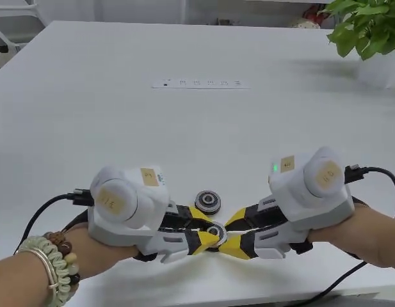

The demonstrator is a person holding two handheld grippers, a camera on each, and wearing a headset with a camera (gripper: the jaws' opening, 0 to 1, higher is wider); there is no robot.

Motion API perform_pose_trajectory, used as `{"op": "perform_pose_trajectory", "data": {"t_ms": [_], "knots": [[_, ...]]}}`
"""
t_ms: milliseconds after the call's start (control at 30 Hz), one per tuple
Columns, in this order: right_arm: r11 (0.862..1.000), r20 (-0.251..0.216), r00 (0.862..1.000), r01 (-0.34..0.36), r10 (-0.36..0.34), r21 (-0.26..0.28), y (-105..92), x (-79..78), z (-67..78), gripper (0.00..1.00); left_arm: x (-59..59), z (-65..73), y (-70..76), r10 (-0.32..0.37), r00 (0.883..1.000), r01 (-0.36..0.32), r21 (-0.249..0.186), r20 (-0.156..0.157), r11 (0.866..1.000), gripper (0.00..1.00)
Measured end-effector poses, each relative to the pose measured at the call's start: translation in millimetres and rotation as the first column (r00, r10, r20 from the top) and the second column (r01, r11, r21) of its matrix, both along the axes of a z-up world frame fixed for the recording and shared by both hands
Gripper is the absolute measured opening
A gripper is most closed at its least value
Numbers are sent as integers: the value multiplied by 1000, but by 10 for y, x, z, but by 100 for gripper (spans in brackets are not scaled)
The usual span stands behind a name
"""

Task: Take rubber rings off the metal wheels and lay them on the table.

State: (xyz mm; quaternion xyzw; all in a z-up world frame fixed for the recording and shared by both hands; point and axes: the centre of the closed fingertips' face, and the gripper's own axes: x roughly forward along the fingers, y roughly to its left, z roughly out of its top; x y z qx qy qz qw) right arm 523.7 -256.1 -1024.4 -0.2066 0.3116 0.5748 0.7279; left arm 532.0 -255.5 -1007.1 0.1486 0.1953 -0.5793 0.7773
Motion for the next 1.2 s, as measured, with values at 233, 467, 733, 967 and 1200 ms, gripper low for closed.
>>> {"op": "perform_pose_trajectory", "data": {"t_ms": [233, 467, 733, 967, 1200], "knots": [[999, 3, 1000, 22, -21, -29, -68, 46, -44, 3, -1, 0, -1, 1, 1000, -1, 0, 0, 1000, 15], [996, 63, 998, 11, -5, -89, -80, 95, -47, 0, -2, 2, -3, 2, 1000, -2, -2, -2, 1000, 14], [982, -88, 979, 178, -183, -64, -124, 132, -46, 0, 0, 5, -1, 1, 1000, -1, 0, 1, 1000, 14], [932, -323, 882, 361, -344, -6, -147, 143, -10, 0, -17, 5, -13, -12, 1000, 12, 1, 8, 1000, 14], [911, -401, 835, 412, -376, 3, -147, 132, 1, 0, -24, 5, -16, -18, 1000, 18, 0, 9, 1000, 14]]}}
